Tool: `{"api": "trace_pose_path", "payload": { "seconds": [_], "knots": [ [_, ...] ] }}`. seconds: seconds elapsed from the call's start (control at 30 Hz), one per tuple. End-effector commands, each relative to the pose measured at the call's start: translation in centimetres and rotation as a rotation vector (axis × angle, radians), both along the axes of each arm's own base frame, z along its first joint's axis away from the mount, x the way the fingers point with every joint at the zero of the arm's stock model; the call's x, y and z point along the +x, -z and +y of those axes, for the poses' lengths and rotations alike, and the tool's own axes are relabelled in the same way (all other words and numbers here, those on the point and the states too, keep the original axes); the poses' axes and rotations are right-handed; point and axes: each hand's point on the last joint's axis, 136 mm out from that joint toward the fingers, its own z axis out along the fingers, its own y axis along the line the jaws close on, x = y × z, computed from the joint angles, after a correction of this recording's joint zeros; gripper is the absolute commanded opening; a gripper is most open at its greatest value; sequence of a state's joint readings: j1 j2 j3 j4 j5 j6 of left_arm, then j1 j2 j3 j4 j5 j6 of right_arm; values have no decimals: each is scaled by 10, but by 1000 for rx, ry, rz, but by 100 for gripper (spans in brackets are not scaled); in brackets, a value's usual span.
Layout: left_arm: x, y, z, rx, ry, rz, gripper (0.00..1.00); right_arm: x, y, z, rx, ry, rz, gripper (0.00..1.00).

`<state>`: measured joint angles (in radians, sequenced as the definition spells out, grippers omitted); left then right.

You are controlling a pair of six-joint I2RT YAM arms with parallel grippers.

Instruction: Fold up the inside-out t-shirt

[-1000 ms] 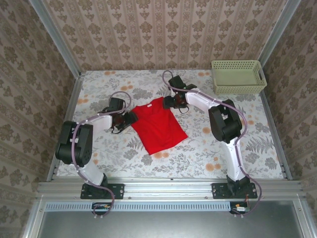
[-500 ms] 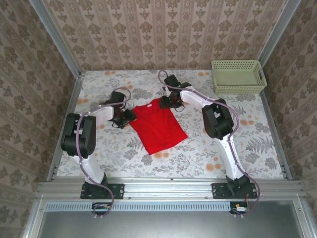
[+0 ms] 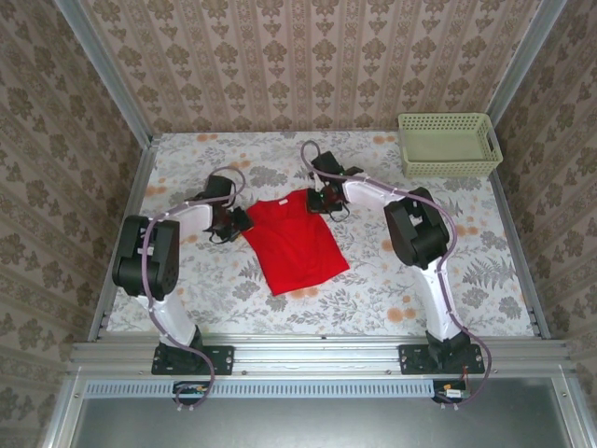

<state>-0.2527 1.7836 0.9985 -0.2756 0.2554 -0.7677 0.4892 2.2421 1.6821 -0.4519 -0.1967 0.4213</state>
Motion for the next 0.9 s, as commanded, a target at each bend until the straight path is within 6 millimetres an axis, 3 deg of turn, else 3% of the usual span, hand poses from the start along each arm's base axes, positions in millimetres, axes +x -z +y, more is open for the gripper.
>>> {"api": "trace_pose_path", "payload": {
  "seconds": [0.0,0.2,0.4,0.67,0.87],
  "knots": [
    [41,-21,-59,-211,137,-253,37,-25,0,1,34,42,49,14],
    [23,-10,-57,-193,157,-212,42,-43,1,-5,82,152,81,14],
    [0,-4,-65,-182,205,-183,46,-55,-1,18,115,164,95,19],
    [-30,4,-58,-135,217,-165,40,-71,0,30,100,182,98,17],
    [-38,8,-49,-131,193,-165,20,-64,1,4,55,232,63,11]
  ]
}}
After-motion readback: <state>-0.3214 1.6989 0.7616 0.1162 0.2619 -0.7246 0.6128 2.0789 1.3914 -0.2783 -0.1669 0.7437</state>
